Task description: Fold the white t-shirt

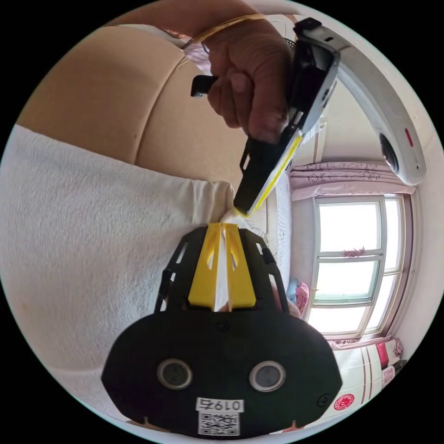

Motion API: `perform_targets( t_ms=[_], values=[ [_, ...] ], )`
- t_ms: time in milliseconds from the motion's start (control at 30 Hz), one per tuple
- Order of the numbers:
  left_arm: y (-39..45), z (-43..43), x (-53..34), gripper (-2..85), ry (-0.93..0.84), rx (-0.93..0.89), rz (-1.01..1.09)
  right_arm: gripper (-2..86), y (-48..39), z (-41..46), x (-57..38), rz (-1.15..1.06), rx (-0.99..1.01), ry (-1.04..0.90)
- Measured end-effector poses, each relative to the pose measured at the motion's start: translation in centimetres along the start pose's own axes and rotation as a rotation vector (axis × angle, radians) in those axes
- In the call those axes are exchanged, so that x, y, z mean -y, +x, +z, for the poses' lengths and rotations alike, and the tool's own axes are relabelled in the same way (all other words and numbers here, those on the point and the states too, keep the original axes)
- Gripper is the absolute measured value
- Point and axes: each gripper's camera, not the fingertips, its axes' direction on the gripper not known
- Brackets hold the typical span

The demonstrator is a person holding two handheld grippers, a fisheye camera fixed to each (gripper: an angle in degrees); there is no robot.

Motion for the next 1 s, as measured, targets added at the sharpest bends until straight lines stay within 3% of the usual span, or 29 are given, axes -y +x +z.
perform_targets(
  t_ms=[367,700,900,1000],
  values=[
    [-0.2,0.9,-0.7,0.8,-0.046,0.045,0.016,-0.6,2.6,-3.7,-1.4,0.022,0.009,0.036],
    [-1.0,-1.9,-1.7,0.8,0.100,0.025,-0.089,-1.0,11.6,-6.2,-6.5,0.393,0.155,0.035],
    [0.5,1.2,-0.8,0.8,-0.023,0.042,-0.026,-1.0,15.3,-6.5,-7.6,0.500,0.185,-0.001],
    [0.5,0.6,-1.2,0.8,0.002,0.068,-0.050,-1.0,17.5,-7.2,-9.0,0.572,0.215,0.019]
  ],
)
